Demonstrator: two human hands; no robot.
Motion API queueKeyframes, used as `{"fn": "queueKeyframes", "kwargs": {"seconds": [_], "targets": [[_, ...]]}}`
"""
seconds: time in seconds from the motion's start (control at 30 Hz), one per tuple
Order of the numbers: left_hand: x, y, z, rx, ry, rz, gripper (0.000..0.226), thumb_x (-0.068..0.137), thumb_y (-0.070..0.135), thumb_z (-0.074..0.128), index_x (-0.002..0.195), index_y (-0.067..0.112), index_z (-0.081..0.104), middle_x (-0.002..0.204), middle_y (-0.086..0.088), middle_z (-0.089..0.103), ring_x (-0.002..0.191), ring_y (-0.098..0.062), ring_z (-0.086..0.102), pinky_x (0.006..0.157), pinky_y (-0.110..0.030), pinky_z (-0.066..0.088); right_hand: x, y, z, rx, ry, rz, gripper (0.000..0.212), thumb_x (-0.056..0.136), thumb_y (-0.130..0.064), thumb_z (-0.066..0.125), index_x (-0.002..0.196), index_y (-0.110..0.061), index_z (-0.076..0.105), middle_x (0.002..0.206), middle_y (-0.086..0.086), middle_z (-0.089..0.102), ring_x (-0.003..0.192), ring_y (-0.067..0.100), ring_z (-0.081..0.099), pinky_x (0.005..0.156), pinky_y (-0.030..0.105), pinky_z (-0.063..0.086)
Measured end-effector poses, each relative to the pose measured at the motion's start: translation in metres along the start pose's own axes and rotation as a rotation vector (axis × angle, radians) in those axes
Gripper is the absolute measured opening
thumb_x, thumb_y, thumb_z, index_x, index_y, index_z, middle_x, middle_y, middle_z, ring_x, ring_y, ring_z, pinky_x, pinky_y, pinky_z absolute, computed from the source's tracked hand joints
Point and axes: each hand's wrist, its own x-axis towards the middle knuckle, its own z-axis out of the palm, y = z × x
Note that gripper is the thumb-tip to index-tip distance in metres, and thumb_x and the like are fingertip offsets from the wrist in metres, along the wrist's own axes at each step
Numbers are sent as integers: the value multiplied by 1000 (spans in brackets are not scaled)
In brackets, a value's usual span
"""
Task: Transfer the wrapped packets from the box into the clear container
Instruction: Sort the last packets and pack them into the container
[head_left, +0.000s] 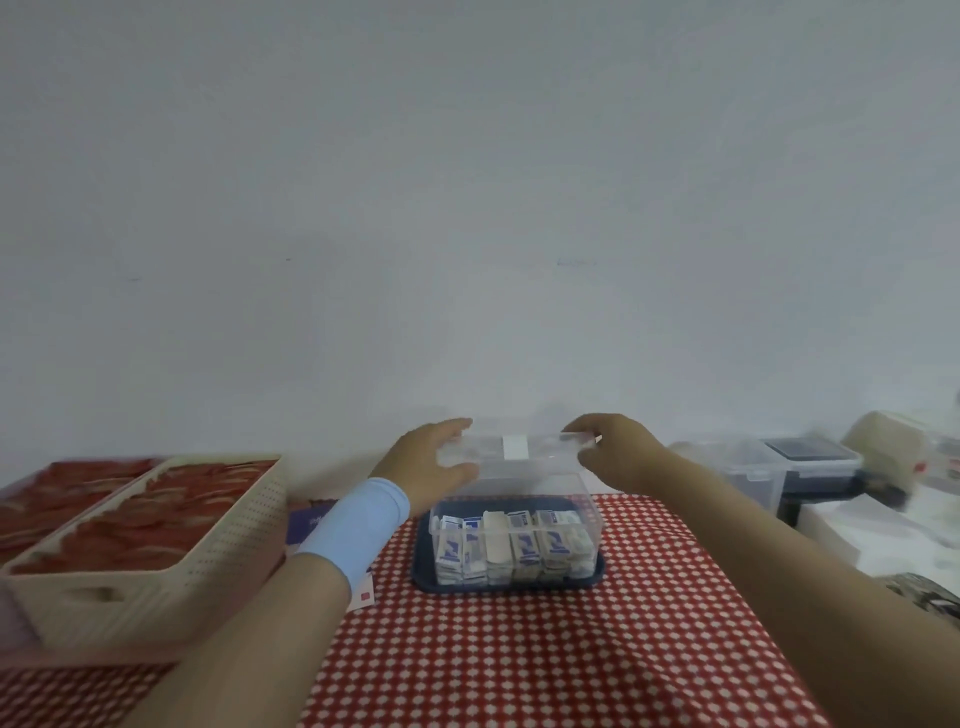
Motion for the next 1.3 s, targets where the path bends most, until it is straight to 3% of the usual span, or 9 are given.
{"fn": "queueKeyframes", "kwargs": {"seconds": [0.1,0.27,0.5,0.57,0.67,0.83,1.03,1.3], "targets": [[-12,0,5,194,-71,41,53,91,38,65,142,34,49,140,6,51,131,-18,45,113,-36,35,-22,1,5,-52,-79,-7,47,88,-14,67,133,-28,60,139,-4,59,119,15,56,104,30,44],[-26,3,11,324,-134,58,52,93,35,65,142,31,49,143,5,48,132,-17,42,112,-36,34,-45,1,14,-112,-120,-3,66,86,-33,74,146,-31,47,153,-5,44,138,17,43,115,35,35],[-38,9,15,430,-182,69,50,99,42,54,147,36,43,148,5,43,136,-19,37,112,-36,34,-56,-16,32,-195,-147,-106,58,91,-35,63,147,-38,45,162,-4,29,148,20,28,121,41,24],[-38,13,16,451,-185,65,47,99,42,54,145,35,46,147,6,42,136,-18,36,113,-36,33,-54,-26,38,-259,-145,-198,55,93,-37,60,146,-40,46,161,-3,32,147,19,29,121,40,24],[-35,19,18,417,-182,60,45,97,38,58,140,28,54,142,5,46,132,-18,41,112,-35,34,-49,-40,45,-275,-160,-253,51,94,-42,61,143,-36,51,150,-3,46,136,19,43,113,38,35],[-29,22,22,489,-143,78,30,90,35,67,119,27,70,118,0,62,102,-22,59,89,-35,47,-41,-44,55,-368,-85,-258,50,86,-52,67,134,-41,56,132,-6,54,119,19,49,98,37,45],[-32,19,27,474,-65,69,40,91,35,68,130,31,63,126,3,60,114,-22,56,100,-36,46,-43,-43,66,-378,5,-279,50,86,-48,70,133,-33,58,127,-6,56,111,17,50,91,32,45],[-43,18,27,413,-80,84,46,93,26,66,138,26,55,135,1,54,124,-21,48,106,-36,41,-50,-47,64,-353,0,-261,49,89,-45,68,134,-33,56,132,-8,56,115,15,50,96,32,44]]}}
